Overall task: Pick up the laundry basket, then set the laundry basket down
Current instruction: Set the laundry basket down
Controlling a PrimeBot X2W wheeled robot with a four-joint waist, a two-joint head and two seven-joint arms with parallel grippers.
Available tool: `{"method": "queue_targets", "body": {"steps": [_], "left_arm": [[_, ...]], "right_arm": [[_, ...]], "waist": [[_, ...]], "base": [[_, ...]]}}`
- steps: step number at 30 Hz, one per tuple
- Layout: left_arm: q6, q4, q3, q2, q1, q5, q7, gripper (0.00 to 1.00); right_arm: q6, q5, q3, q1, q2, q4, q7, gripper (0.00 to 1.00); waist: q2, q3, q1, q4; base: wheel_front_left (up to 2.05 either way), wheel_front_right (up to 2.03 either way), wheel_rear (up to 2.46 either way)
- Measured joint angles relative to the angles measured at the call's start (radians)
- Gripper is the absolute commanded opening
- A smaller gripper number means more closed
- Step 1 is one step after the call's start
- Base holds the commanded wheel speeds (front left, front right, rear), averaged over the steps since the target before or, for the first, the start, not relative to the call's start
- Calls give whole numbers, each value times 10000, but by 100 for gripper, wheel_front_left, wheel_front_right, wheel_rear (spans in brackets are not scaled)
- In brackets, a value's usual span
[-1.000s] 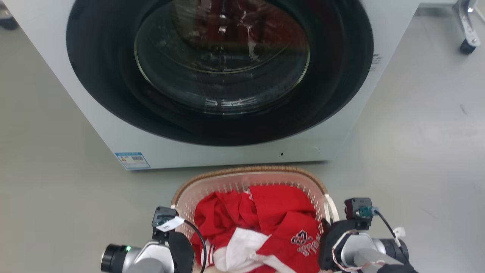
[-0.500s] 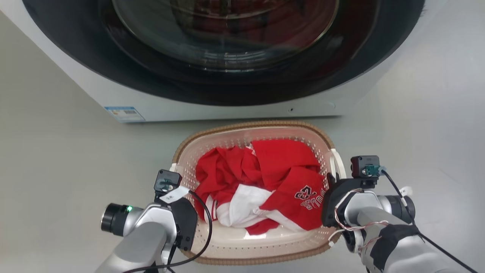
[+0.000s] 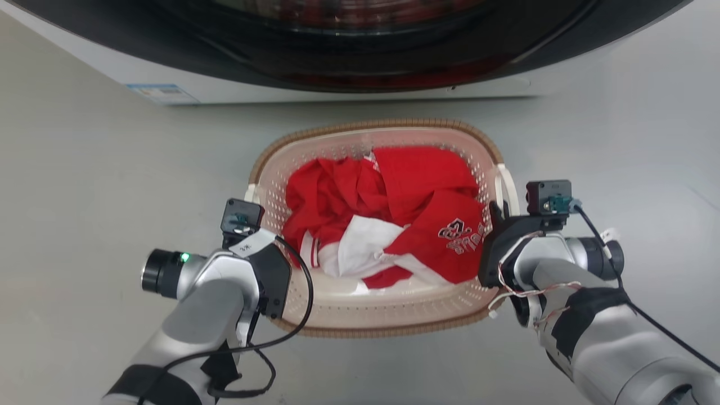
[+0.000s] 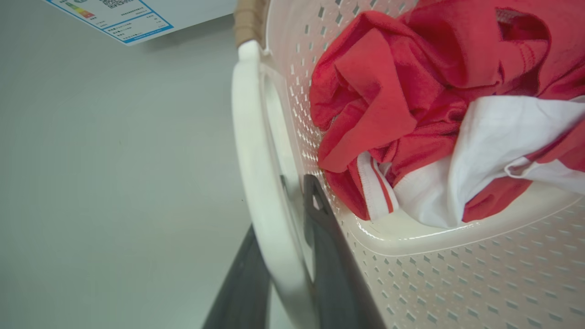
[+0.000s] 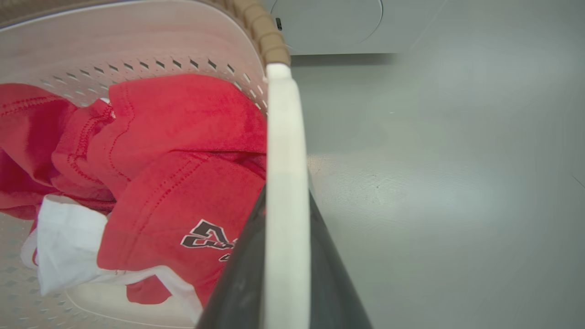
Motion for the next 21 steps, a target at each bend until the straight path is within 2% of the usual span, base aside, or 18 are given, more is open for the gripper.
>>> {"method": "queue_targets", "body": {"steps": [12,21], "left_arm": [[58,-12,148,12,-1093,94,-313,0],[98,151,184,-13,-1491,138,-608,0]], "right_arm": [[0,-188,-19,-1145,-50,238,-307,0],[0,-261,-31,-1504,-46,293,-556,0]], "waist": [[0,1733,1,45],[-1,2359,0,137]], "base": [[0,0,0],[0,0,0]]}}
